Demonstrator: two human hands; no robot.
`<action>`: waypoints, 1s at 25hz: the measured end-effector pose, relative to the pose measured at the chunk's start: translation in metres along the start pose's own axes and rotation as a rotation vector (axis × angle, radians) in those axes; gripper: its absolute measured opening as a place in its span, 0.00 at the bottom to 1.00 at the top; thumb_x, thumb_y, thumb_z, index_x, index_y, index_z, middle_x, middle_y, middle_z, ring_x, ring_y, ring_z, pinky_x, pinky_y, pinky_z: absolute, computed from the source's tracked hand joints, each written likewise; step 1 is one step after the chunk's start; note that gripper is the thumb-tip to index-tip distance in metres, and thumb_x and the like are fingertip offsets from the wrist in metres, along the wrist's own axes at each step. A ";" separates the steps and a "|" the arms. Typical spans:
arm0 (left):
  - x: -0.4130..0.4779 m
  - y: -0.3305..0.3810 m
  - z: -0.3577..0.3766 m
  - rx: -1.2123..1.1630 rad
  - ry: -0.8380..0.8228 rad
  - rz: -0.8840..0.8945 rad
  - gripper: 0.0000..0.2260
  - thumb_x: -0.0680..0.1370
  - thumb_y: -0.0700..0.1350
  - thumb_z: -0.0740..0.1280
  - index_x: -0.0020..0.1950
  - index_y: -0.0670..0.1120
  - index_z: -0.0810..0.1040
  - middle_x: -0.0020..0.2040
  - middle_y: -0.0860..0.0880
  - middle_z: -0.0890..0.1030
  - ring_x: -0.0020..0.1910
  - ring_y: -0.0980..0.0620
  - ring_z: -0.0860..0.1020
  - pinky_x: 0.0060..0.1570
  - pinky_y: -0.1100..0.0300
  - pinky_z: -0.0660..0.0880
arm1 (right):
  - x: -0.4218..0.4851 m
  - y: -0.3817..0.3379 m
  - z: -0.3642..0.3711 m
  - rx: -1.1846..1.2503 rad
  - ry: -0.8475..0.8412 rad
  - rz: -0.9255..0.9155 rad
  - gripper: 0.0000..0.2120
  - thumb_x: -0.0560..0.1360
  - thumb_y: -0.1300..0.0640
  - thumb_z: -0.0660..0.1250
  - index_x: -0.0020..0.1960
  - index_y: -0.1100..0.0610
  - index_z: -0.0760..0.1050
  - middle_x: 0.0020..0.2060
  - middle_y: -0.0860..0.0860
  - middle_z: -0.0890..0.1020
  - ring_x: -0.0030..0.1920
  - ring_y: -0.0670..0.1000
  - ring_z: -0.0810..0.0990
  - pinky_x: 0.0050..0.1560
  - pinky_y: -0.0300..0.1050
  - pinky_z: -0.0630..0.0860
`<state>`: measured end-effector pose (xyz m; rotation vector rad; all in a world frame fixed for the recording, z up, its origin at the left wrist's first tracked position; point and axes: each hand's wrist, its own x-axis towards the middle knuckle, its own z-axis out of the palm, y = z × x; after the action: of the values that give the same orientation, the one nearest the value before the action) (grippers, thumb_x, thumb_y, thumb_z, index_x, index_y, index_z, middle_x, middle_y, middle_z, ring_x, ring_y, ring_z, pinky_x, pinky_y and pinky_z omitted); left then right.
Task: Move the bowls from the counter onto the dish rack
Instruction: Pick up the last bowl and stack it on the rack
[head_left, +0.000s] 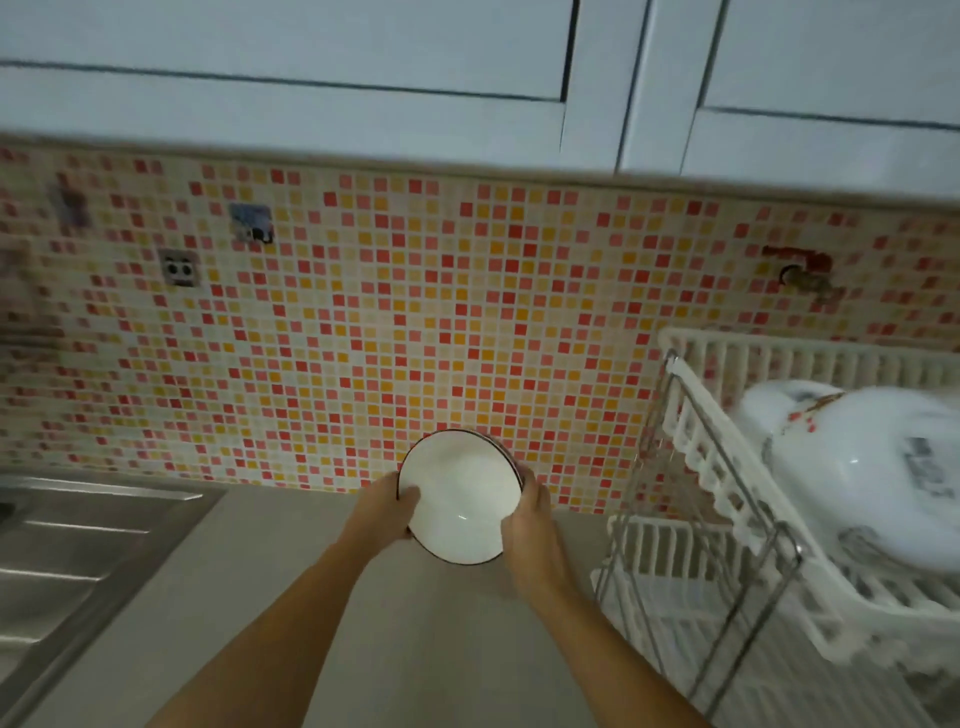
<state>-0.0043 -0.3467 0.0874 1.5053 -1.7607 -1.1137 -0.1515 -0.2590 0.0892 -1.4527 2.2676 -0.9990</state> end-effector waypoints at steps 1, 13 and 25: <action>-0.012 0.013 -0.015 -0.062 0.024 0.035 0.16 0.80 0.40 0.57 0.66 0.37 0.70 0.54 0.40 0.78 0.49 0.42 0.79 0.39 0.54 0.82 | -0.009 -0.017 -0.019 -0.052 0.027 -0.081 0.28 0.78 0.68 0.53 0.76 0.56 0.53 0.72 0.55 0.64 0.60 0.59 0.76 0.56 0.51 0.77; -0.157 0.142 -0.082 -0.210 -0.171 0.636 0.23 0.63 0.43 0.63 0.58 0.54 0.73 0.52 0.54 0.79 0.51 0.53 0.79 0.48 0.65 0.77 | -0.083 -0.076 -0.205 0.033 0.394 -0.638 0.31 0.73 0.69 0.65 0.73 0.54 0.63 0.59 0.53 0.79 0.54 0.53 0.79 0.53 0.46 0.77; -0.218 0.320 0.046 0.083 -0.446 0.953 0.30 0.60 0.63 0.70 0.59 0.72 0.61 0.54 0.63 0.76 0.50 0.62 0.80 0.43 0.64 0.82 | -0.090 0.055 -0.395 -0.340 0.751 -0.897 0.27 0.71 0.58 0.62 0.69 0.59 0.62 0.61 0.64 0.78 0.37 0.59 0.84 0.32 0.46 0.81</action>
<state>-0.1587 -0.1165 0.3621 0.2951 -2.4239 -0.8749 -0.3676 -0.0060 0.3267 -2.7452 2.2838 -1.6766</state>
